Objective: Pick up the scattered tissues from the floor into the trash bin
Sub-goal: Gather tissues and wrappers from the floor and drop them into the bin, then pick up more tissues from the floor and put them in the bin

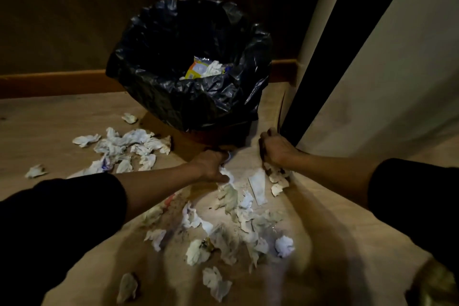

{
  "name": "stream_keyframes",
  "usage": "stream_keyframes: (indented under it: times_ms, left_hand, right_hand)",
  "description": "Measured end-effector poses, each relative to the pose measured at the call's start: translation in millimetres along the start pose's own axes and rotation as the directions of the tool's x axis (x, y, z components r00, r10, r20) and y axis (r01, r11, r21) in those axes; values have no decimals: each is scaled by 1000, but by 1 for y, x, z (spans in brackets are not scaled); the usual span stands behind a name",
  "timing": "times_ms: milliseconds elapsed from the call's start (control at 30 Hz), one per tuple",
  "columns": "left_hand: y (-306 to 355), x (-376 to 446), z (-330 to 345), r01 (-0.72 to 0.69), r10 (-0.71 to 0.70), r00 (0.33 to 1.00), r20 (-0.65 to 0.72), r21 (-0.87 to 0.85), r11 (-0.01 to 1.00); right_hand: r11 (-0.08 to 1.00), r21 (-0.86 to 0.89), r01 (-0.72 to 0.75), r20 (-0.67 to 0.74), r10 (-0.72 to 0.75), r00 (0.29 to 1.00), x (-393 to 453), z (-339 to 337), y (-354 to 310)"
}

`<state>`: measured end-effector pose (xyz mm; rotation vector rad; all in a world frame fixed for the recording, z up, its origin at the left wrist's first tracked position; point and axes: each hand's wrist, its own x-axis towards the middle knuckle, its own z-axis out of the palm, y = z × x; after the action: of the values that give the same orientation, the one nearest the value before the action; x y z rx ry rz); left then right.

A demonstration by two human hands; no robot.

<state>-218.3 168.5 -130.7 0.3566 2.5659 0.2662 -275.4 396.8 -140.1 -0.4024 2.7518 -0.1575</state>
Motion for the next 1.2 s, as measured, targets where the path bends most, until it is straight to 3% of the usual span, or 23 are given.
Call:
stream_keyframes:
  times_ms: [233, 433, 633, 733, 833, 1100, 1200]
  left_hand:
    - [0, 1, 7, -30, 25, 994, -109, -47, 998]
    - [4, -11, -1, -175, 132, 971, -201, -211, 962]
    - [17, -30, 16, -242, 237, 958, -158, -10, 970]
    - [16, -37, 32, -296, 304, 947, -107, 90, 951]
    - [20, -39, 45, -265, 278, 959, -56, 169, 949]
    - [34, -39, 39, -323, 319, 928, -194, 13, 946]
    - [37, -42, 32, -336, 327, 925, -191, -12, 942]
  right_hand:
    - [1000, -26, 5, -2, -5, 1000, -4, 4, 16]
    - [985, -118, 128, 17, -126, 992, -23, -1, 27]
    - [920, -127, 370, -28, -376, 926, -52, -2, 43]
    - [888, -160, 431, 82, -423, 902, -68, 4, 53]
    - [899, -129, 419, 190, -393, 900, -74, 10, 59]
    - [881, 13, 474, 112, -472, 875, -73, 14, 35]
    - [836, -39, 547, 212, -528, 822, -72, 16, 17]
